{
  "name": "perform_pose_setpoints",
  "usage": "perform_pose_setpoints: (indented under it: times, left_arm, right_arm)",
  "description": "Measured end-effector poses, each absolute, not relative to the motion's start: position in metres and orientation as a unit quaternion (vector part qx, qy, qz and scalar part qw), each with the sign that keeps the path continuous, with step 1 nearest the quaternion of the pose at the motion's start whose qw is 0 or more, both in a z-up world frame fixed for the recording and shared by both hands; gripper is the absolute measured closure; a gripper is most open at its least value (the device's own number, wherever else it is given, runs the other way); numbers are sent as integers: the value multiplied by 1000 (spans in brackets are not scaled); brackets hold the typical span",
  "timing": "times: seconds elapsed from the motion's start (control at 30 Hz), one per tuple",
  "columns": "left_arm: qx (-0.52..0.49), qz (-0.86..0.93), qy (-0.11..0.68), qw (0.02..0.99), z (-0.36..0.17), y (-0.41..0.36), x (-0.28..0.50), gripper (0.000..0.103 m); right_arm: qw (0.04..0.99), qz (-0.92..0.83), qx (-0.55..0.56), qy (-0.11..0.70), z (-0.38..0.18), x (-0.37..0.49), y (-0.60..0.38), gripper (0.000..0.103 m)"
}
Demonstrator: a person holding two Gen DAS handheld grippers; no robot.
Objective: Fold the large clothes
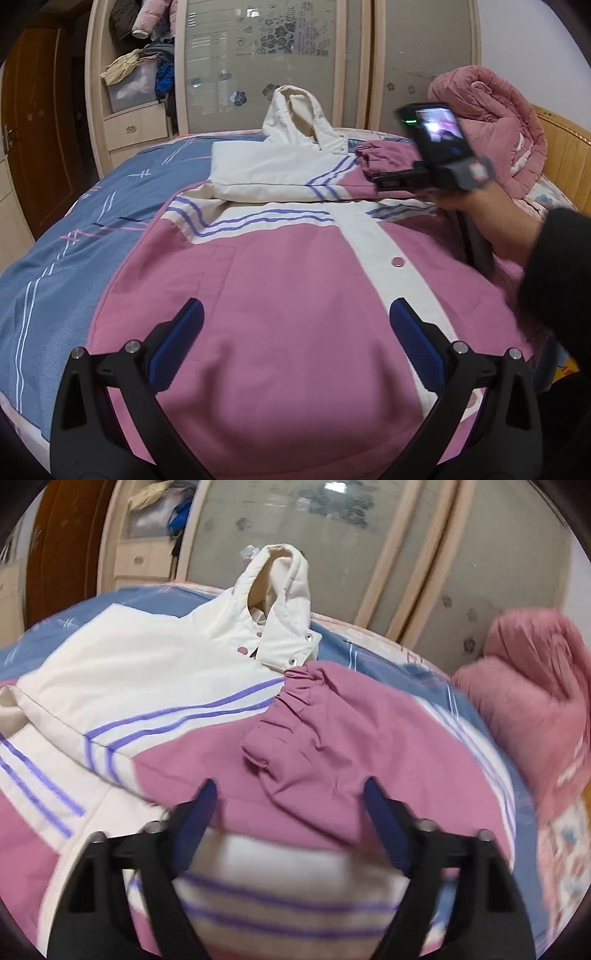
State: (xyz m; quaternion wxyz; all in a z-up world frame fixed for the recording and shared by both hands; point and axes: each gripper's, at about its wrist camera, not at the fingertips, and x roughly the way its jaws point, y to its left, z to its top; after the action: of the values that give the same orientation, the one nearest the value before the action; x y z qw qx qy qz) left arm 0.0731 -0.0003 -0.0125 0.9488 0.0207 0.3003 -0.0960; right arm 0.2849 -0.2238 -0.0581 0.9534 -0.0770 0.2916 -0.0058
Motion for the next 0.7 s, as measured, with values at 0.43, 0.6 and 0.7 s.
perform_pose_setpoints:
  times: [0.43,0.6,0.7]
  left_arm:
    - [5,-84,288,954,-4,8,62,2]
    - [7,-90,292,952,-8,-2,55,2]
    - [25,-96,282,954,-6,-12,47,2]
  right_arm:
    - [989,-59,6,137,-33,-19,-223,1]
    - [984,-49,28,168,-61,-29,-226,1]
    - [984,-41,11,171,-64,-23,-224,1]
